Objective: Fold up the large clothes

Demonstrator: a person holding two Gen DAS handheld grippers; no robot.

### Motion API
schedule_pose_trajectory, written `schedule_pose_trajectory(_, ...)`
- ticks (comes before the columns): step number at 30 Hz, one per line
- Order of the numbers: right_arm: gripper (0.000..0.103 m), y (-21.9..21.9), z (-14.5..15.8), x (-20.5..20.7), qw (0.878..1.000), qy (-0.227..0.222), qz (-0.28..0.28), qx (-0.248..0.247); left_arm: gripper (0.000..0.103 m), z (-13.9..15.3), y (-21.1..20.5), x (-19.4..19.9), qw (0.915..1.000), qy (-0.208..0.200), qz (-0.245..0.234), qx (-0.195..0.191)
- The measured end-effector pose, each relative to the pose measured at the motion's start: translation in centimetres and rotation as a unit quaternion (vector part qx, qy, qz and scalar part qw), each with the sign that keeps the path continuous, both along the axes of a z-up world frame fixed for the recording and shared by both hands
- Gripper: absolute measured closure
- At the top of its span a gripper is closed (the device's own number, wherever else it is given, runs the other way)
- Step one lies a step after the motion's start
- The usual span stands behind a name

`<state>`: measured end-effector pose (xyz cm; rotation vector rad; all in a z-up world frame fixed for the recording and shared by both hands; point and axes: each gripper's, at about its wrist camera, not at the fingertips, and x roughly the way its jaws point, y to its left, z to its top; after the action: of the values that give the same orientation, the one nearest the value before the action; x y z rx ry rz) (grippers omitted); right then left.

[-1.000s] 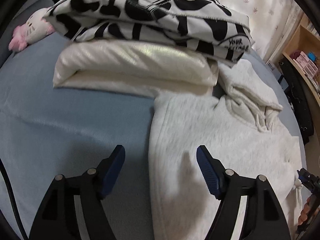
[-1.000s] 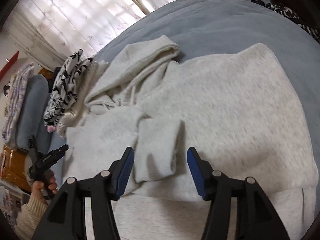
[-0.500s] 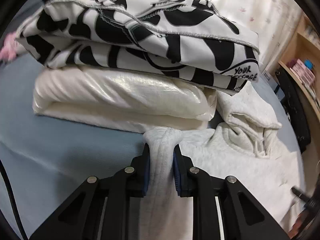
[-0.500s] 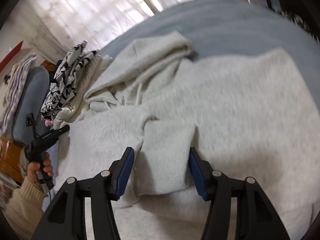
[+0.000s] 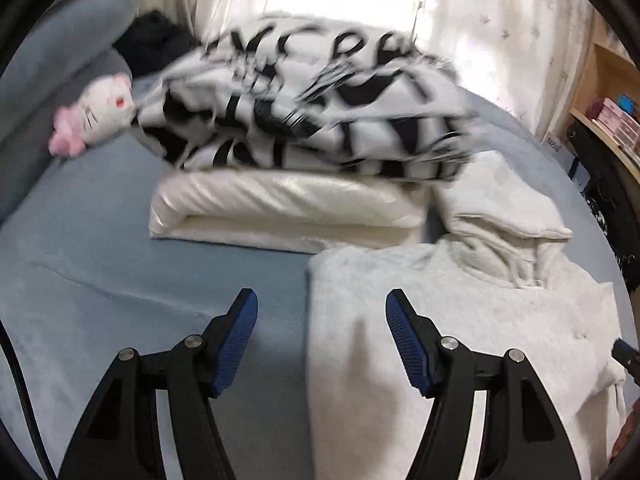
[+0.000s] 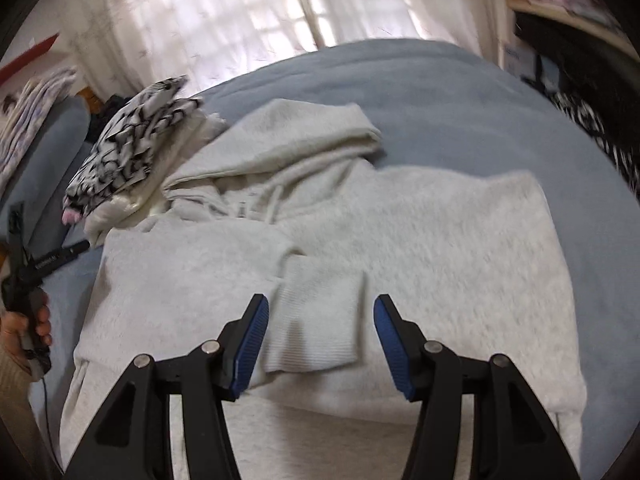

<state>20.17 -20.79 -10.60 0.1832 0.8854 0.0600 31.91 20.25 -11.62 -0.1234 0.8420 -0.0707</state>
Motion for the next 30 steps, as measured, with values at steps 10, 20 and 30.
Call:
schedule_pose_trajectory(10,0.057,7.5,-0.5,3.6,0.999,-0.007,0.043,0.017,0.058,-3.9,-10.0,-5.3,0.9982,0.051,0.031,0.003)
schedule_pose_trajectory(20,0.101,3.7,-4.7,2.4,0.998,0.040,0.035,0.014,0.058,-8.0,-6.4,-7.6,0.9975,0.020,0.064,-0.022)
schedule_pose_trajectory(30,0.098,3.4,-5.0,1.2,0.998,0.041,0.017,0.035,0.058,-8.7,-6.4,-7.9,0.9976,0.011,0.061,-0.031)
